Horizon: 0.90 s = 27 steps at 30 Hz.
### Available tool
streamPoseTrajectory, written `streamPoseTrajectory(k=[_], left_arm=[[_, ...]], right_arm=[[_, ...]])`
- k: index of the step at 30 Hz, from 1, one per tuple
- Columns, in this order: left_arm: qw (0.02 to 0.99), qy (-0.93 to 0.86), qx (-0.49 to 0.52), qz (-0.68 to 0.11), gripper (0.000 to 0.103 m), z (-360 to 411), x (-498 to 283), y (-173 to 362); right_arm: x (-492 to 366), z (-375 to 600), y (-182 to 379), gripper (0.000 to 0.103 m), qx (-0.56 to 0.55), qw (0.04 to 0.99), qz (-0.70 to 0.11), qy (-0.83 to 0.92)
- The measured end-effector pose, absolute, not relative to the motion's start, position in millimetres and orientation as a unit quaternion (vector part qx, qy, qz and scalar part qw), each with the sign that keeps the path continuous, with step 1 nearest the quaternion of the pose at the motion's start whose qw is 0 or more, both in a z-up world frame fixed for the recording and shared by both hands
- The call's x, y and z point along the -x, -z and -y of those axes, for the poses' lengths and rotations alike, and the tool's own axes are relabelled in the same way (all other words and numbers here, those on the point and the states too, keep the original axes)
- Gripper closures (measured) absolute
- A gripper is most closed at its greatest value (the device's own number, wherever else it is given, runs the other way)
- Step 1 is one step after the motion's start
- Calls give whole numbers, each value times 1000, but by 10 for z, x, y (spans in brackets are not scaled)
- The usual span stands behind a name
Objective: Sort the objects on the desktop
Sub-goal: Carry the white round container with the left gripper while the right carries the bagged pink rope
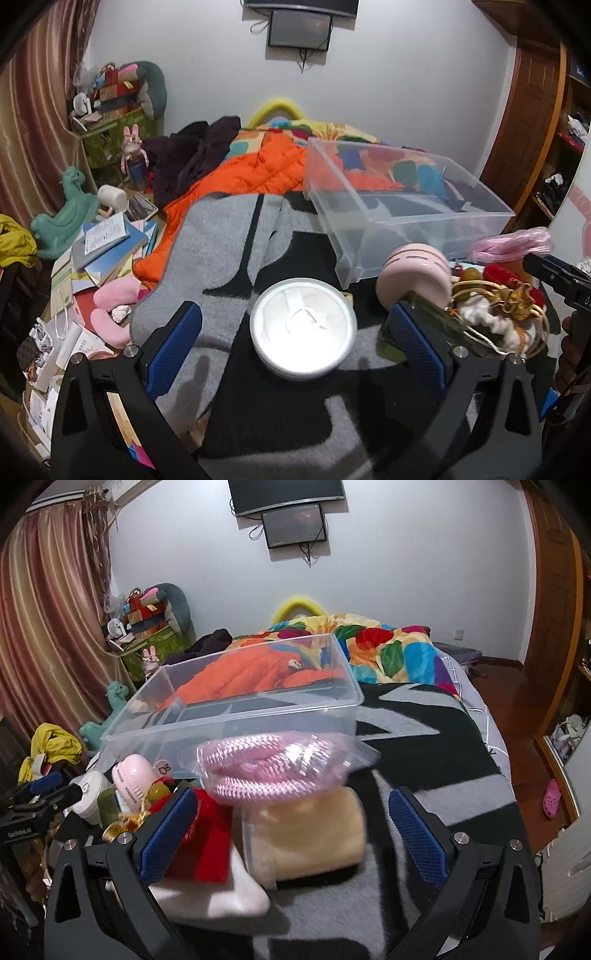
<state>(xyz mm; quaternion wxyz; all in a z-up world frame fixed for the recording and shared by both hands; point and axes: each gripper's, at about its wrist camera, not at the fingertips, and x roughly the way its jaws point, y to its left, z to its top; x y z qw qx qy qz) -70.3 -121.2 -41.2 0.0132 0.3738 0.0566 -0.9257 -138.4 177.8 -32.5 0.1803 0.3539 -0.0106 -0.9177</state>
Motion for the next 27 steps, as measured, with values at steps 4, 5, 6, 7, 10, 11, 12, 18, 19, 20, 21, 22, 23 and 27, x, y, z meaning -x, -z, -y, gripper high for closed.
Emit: streamPoseTrajectory(k=[4, 5, 6, 7, 10, 11, 12, 18, 19, 20, 21, 22, 23, 27], left_arm=[[20, 919, -387, -71, 0, 1277, 818, 481], [17, 917, -391, -75, 0, 1285, 842, 500], [15, 916, -393, -78, 0, 1293, 862, 515], [15, 915, -396, -79, 0, 1296, 885, 536], [12, 910, -406, -79, 0, 1285, 938, 615], [11, 910, -408, -77, 0, 1272, 941, 632], [12, 909, -410, -71, 0, 1250, 953, 662], [10, 903, -425, -66, 32, 1213, 988, 776], [11, 905, -421, -65, 34, 1215, 970, 763], [14, 907, -416, -61, 36, 1209, 951, 746], [17, 909, -413, -58, 38, 1201, 936, 730], [18, 910, -411, -56, 38, 1193, 925, 715], [19, 910, -410, -56, 38, 1189, 912, 703], [21, 913, -404, -54, 38, 1199, 864, 640]], right_arm=[[1465, -1674, 353, 0, -350, 170, 2, 921], [1487, -1655, 361, 0, -350, 172, 1, 921], [1501, -1645, 369, 1, -349, 176, 0, 921], [1513, -1644, 372, 1, -346, 176, 1, 922], [1523, -1661, 373, 5, -337, 176, 5, 925], [1523, -1674, 374, 11, -335, 177, 6, 925], [1532, -1685, 377, 14, -335, 179, 10, 925], [1524, -1665, 392, 36, -326, 192, 9, 925], [1512, -1645, 381, 36, -324, 191, 4, 926], [1500, -1639, 374, 37, -322, 190, 2, 928], [1485, -1638, 363, 37, -320, 191, 1, 928], [1481, -1643, 347, 37, -318, 192, 2, 928], [1470, -1649, 325, 38, -317, 193, 4, 929], [1389, -1675, 192, 38, -301, 202, 8, 932]])
